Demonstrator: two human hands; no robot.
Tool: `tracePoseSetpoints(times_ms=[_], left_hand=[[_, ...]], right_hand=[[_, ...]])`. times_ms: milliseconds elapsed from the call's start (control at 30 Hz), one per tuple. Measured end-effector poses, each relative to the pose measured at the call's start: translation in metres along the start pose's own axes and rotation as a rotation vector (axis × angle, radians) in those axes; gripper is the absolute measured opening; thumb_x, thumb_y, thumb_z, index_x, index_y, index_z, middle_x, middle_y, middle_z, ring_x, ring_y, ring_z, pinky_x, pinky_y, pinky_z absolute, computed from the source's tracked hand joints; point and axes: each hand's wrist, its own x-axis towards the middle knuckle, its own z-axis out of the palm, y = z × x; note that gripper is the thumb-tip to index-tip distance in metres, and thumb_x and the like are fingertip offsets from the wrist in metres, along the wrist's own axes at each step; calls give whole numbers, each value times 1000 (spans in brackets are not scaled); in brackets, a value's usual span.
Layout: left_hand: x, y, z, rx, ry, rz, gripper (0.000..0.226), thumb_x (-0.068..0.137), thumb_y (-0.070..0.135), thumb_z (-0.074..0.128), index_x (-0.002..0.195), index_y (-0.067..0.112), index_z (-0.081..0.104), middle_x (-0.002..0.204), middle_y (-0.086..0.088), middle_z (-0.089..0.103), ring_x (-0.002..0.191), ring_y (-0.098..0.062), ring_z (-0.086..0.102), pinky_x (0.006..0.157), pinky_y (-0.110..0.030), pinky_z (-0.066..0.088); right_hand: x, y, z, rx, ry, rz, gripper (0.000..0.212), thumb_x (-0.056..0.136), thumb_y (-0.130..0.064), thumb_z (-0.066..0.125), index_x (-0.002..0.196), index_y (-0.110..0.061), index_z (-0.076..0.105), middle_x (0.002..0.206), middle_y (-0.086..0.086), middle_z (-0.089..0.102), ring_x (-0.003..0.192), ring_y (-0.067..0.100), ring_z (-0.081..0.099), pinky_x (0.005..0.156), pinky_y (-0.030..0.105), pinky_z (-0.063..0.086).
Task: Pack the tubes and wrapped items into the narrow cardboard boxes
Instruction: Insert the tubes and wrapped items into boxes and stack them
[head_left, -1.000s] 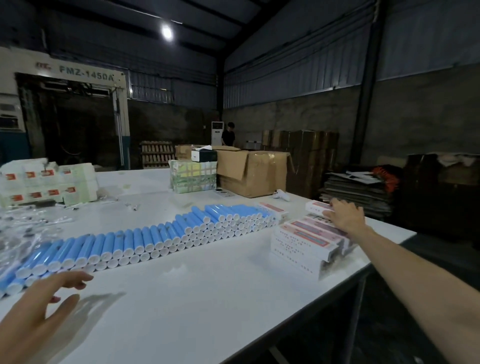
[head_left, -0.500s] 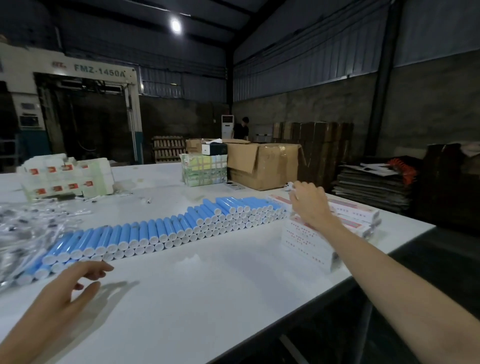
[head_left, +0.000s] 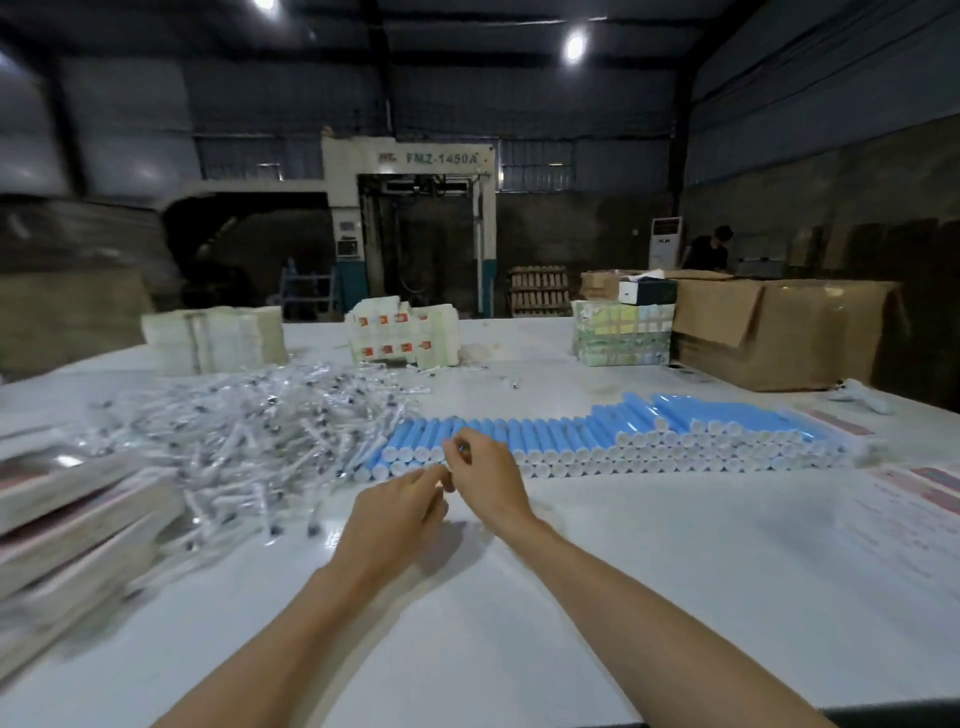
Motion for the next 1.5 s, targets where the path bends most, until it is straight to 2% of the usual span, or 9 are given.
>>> tracePoseSetpoints(times_ms=[200, 367, 600, 767, 1033, 1167, 1233, 1333, 1500], left_hand=[[-6, -9, -17, 190, -110, -168, 17, 104, 27, 46, 112, 26, 61, 107, 3, 76, 93, -24, 71, 68, -37, 45], [-21, -49, -60, 172, -43, -285, 23, 100, 25, 56, 121, 25, 64, 107, 3, 77, 97, -26, 70, 74, -38, 54], [-51, -144, -141, 723, -31, -553, 29, 105, 18, 46, 131, 12, 59, 132, -8, 62, 120, -28, 53, 105, -41, 44], [-64, -182, -188, 781, -159, -786, 44, 113, 41, 43, 130, 5, 62, 151, -20, 51, 143, -39, 44, 121, -56, 36], [-61, -198, -199, 779, -248, -717, 34, 105, 48, 64, 97, 15, 65, 94, -2, 71, 92, -24, 67, 105, -49, 47], [-58, -197, -200, 754, -237, -763, 72, 102, 49, 69, 148, 2, 40, 128, -20, 65, 120, -42, 64, 111, -63, 43], [-56, -193, -204, 716, -134, -713, 68, 100, 36, 74, 145, 0, 39, 131, -24, 54, 118, -45, 62, 103, -63, 49], [-48, -179, -210, 674, 78, -567, 64, 92, 14, 80, 144, 0, 44, 126, -20, 47, 97, -29, 55, 79, -42, 56], [-30, -122, -191, 314, 162, -445, 81, 86, 22, 89, 153, 4, 48, 139, -15, 48, 97, -24, 62, 75, -26, 58]], right_hand=[[-9, 10, 50, 275, 20, 180, 31, 107, -26, 55, 79, -15, 66, 71, -3, 65, 72, 18, 61, 74, 39, 50], [-5, 23, 55, 395, 2, 179, 30, 103, -22, 58, 76, -15, 70, 57, 1, 62, 56, 18, 54, 59, 32, 41], [-5, 24, 61, 470, -67, 148, 32, 105, -27, 56, 79, -16, 70, 57, 0, 61, 50, 17, 46, 54, 30, 35], [-5, 20, 63, 462, -78, 137, 31, 106, -27, 56, 80, -17, 71, 59, 2, 63, 49, 15, 49, 54, 31, 37], [-6, 17, 59, 460, -78, 130, 31, 106, -24, 57, 80, -16, 71, 58, 2, 62, 46, 10, 49, 53, 30, 38], [-8, 14, 57, 446, -87, 108, 32, 106, -24, 56, 80, -15, 70, 59, 2, 63, 52, 16, 52, 57, 33, 41], [-9, 13, 56, 434, -91, 100, 32, 106, -24, 55, 80, -15, 70, 61, 4, 64, 54, 17, 53, 59, 34, 42], [-8, 11, 55, 422, -93, 84, 31, 105, -24, 55, 80, -16, 70, 64, 6, 65, 56, 18, 55, 59, 36, 43], [-11, 4, 57, 413, -111, 6, 30, 106, -27, 56, 81, -18, 70, 64, -2, 64, 56, 7, 54, 58, 30, 43]])
